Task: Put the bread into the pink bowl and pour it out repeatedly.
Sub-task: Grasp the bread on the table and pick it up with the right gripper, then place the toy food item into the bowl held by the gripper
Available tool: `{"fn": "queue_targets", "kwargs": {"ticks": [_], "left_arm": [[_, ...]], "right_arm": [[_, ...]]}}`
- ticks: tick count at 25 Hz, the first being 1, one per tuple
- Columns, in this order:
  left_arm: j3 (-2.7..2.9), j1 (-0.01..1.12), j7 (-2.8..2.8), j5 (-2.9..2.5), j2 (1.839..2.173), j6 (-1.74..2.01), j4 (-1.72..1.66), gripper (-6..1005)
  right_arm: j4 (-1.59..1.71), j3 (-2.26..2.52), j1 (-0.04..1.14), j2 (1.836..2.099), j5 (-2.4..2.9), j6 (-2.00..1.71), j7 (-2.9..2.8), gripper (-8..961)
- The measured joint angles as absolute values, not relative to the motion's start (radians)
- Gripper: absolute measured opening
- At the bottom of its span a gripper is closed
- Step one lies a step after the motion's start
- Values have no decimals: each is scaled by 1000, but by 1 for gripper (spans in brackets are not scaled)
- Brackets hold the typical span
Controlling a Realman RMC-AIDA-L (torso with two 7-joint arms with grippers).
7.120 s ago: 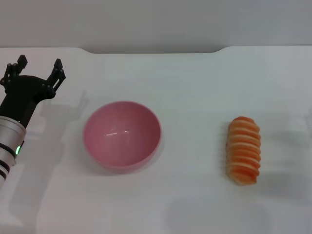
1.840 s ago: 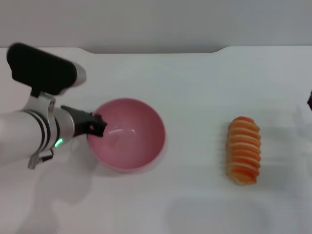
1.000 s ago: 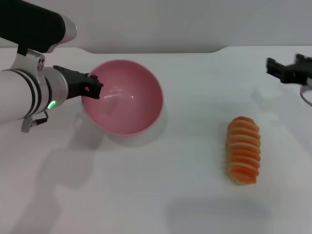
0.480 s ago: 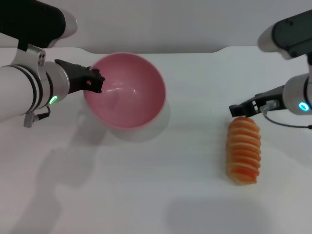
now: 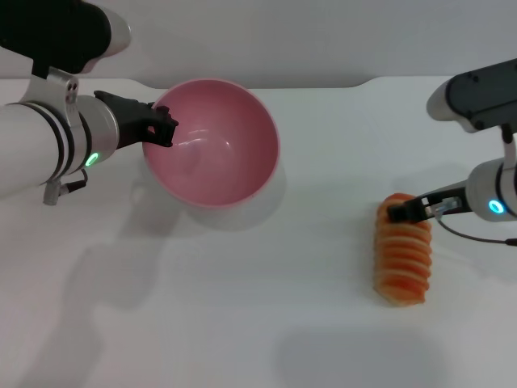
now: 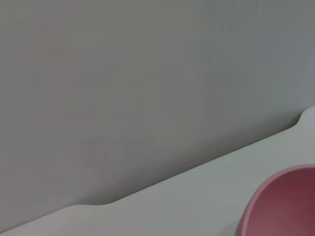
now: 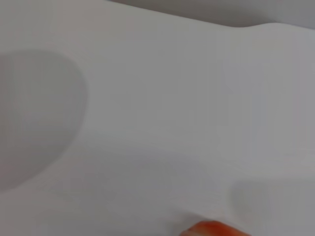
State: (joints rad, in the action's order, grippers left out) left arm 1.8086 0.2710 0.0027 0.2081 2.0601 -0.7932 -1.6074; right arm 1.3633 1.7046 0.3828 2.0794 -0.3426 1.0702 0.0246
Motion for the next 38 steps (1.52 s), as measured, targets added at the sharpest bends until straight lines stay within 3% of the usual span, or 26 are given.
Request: {"fn": "queue_targets", "kwargs": {"ticks": [14, 20, 38], "left_arm": [[1818, 262, 45, 208, 2057, -765, -1610, 40], [1832, 248, 97, 231, 2061, -749, -1622, 40], [1811, 326, 66, 248, 2063, -726, -1455, 41]], "right_arm": [[1200, 1787, 467, 2075, -365, 978, 27, 735], [1292, 1824, 433, 2078, -311, 988, 17, 565], [1859, 1814, 365, 2078, -219, 1197, 18, 437]]}}
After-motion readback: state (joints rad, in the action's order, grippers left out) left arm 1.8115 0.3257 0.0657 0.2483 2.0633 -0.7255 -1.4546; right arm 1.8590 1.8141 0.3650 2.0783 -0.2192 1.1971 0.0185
